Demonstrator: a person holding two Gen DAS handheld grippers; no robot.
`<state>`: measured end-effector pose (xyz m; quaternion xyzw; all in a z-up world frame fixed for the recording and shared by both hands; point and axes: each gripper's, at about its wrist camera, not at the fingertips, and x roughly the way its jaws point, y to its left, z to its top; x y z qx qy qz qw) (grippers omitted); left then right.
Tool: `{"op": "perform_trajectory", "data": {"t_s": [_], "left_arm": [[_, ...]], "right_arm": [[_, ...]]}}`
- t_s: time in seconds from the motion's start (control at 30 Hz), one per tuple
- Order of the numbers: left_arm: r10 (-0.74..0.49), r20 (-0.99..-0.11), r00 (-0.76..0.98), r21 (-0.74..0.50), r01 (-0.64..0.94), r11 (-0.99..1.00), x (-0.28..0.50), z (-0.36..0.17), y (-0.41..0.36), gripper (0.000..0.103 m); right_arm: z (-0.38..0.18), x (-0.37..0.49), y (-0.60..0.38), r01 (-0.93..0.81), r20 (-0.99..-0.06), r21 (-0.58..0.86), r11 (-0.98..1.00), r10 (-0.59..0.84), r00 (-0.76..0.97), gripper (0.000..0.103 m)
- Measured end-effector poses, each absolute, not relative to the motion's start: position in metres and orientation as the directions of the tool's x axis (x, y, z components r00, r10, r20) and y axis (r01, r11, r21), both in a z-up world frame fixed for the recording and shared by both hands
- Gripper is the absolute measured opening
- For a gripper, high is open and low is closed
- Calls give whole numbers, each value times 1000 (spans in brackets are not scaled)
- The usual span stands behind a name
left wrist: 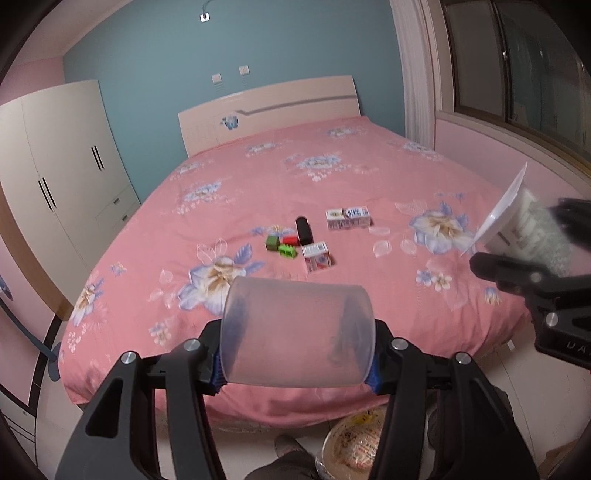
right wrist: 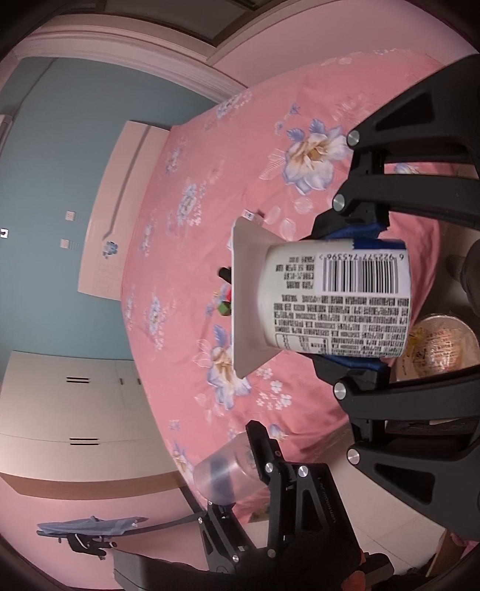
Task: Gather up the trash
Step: 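Carry the clear cup with left tool while right tool carries yogurt cup to bowl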
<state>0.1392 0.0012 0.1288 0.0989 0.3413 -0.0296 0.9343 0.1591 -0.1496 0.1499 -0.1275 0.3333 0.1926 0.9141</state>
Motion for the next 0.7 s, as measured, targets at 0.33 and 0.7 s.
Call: {"op": "perform_trajectory", "data": {"t_s": [0.33, 0.7], "left_arm": [[15, -750, 661, 160, 160, 974, 144, 63, -4, 57], [2, -863, 505, 120, 202, 972, 143, -21, -10, 57]], "right_arm": [[74, 162, -135, -477, -770, -78, 876, 251, 587, 48], [-6, 163, -131, -497, -866, -41, 867, 217, 451, 48]]}}
